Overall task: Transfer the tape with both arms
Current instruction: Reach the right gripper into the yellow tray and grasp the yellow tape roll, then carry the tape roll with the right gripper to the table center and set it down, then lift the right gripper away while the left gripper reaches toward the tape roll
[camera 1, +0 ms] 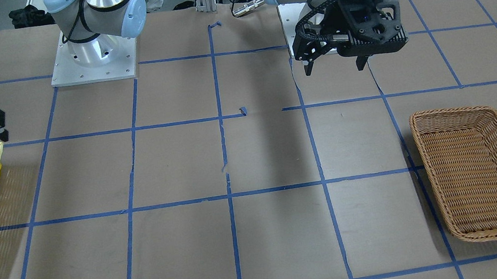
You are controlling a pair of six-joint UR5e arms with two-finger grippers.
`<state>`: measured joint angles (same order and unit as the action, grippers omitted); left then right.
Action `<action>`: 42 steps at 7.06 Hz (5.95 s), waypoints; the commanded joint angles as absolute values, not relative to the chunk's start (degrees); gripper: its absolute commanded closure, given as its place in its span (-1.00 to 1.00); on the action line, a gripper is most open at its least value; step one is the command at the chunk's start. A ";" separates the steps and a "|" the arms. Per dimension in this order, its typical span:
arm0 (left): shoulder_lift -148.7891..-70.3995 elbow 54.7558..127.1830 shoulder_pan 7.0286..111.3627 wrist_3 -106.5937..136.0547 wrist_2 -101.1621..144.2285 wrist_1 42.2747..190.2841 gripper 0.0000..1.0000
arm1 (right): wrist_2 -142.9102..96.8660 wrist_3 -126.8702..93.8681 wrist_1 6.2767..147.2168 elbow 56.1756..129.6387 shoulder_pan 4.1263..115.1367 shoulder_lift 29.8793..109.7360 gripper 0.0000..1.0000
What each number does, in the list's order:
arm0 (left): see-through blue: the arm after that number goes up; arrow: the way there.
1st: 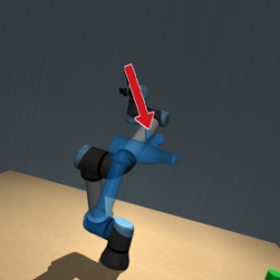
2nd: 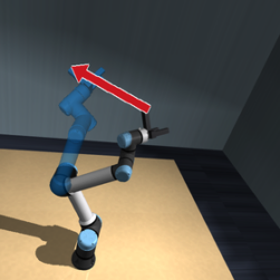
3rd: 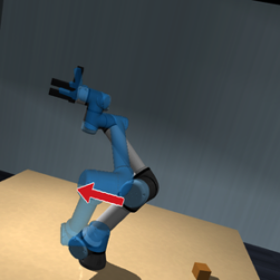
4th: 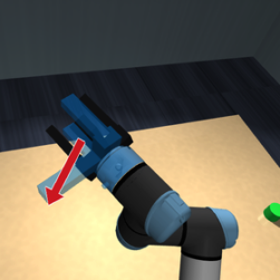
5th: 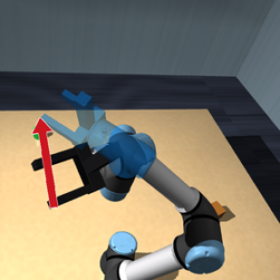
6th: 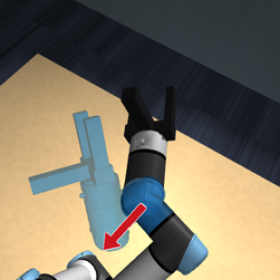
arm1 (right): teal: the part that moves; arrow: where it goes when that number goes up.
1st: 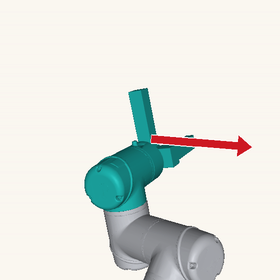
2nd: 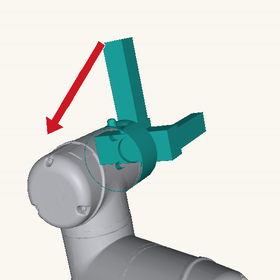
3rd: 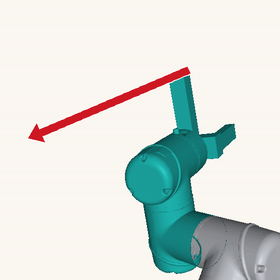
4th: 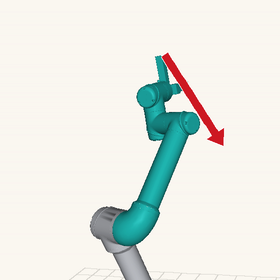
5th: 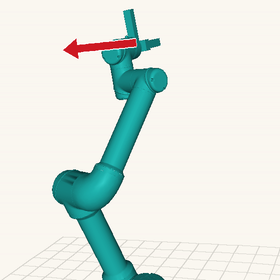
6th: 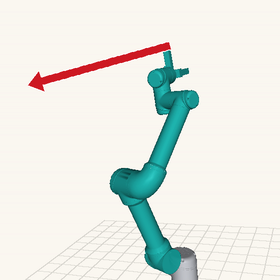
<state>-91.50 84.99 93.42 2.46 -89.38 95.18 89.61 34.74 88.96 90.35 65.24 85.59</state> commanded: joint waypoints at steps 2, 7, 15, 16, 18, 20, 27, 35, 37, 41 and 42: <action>-91.49 84.90 93.43 2.46 -89.38 95.10 -1.00 | 89.56 56.13 98.40 90.53 49.69 73.17 -1.00; -91.49 84.90 93.43 2.46 -89.47 95.10 -1.00 | 90.53 56.25 108.80 90.53 48.16 61.28 -1.00; -91.49 84.90 93.43 2.46 -89.47 95.10 -1.00 | 92.72 55.28 108.64 92.64 48.25 64.32 1.00; -91.49 84.90 93.34 2.46 -89.47 95.10 -1.00 | 92.90 55.28 107.76 92.64 48.95 67.29 1.00; -91.49 84.90 93.34 2.46 -89.47 95.10 -1.00 | 93.77 54.76 103.82 92.81 53.67 73.88 1.00; -91.49 84.90 93.34 2.46 -89.39 95.10 -1.00 | 93.61 40.68 102.49 92.81 64.98 74.88 1.00; -91.49 84.90 93.34 2.46 -89.38 95.10 -1.00 | 89.59 -17.35 118.19 88.61 106.58 64.11 1.00; -91.49 84.90 93.34 2.46 -89.47 95.18 -1.00 | 85.34 -26.71 123.58 84.90 113.29 55.19 -0.99; -92.02 84.99 93.34 1.85 -89.30 94.92 -1.00 | 86.21 -25.24 121.22 85.77 112.33 60.44 -1.00; -102.53 96.29 96.22 28.92 -81.39 70.40 -1.00 | 86.04 -8.77 101.49 86.13 95.85 74.14 -1.00; -106.48 96.41 99.81 37.18 -81.39 69.18 -1.00 | 86.48 -1.04 95.94 86.48 91.54 77.66 -1.00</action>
<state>-101.95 94.58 96.34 26.69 -81.79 73.94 86.39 -9.49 102.82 86.19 97.00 73.17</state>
